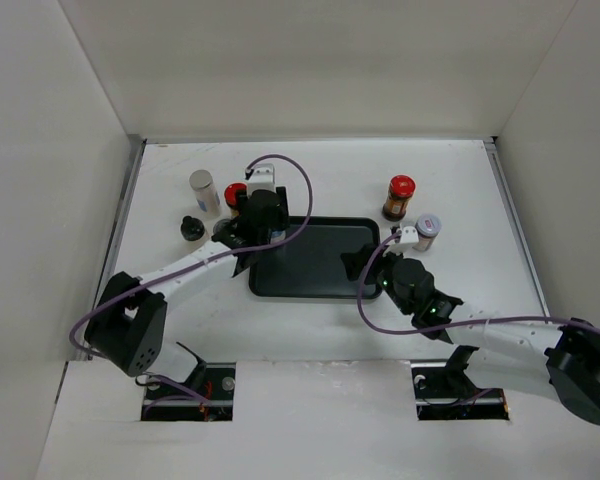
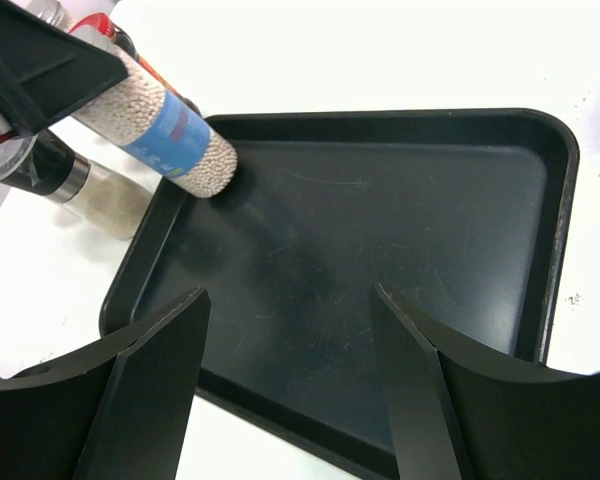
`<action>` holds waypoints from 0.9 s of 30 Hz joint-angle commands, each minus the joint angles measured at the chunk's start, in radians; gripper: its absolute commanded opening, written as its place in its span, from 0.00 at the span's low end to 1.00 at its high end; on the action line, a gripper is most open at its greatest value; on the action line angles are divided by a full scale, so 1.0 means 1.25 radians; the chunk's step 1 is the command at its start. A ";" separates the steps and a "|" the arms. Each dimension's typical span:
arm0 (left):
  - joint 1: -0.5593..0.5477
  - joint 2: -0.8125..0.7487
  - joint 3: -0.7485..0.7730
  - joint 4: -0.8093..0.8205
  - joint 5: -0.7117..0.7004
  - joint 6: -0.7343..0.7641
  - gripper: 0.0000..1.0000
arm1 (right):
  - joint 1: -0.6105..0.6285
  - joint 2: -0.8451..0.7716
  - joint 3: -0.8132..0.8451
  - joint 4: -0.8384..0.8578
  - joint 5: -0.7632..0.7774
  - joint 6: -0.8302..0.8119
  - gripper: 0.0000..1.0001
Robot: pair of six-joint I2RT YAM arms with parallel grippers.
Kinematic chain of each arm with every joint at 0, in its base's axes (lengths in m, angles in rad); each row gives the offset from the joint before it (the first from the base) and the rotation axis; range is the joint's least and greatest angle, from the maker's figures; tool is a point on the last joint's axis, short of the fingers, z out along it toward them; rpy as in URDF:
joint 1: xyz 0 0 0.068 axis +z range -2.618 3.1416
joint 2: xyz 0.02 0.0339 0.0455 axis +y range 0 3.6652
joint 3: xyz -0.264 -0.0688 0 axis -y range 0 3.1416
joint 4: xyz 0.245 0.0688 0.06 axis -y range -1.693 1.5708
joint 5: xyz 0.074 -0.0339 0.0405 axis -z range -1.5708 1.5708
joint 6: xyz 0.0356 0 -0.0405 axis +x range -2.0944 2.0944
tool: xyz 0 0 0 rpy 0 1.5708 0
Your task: Organize the condiment bottles
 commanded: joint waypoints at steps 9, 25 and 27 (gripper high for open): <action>0.007 0.042 0.024 0.120 -0.008 0.013 0.58 | -0.004 0.000 0.010 0.044 0.002 0.005 0.72; 0.065 -0.155 0.108 -0.045 -0.054 -0.002 0.91 | -0.006 0.029 0.016 0.041 0.000 0.010 0.73; 0.127 -0.150 0.124 -0.104 -0.034 -0.033 0.91 | -0.005 0.020 0.016 0.039 0.000 0.008 0.73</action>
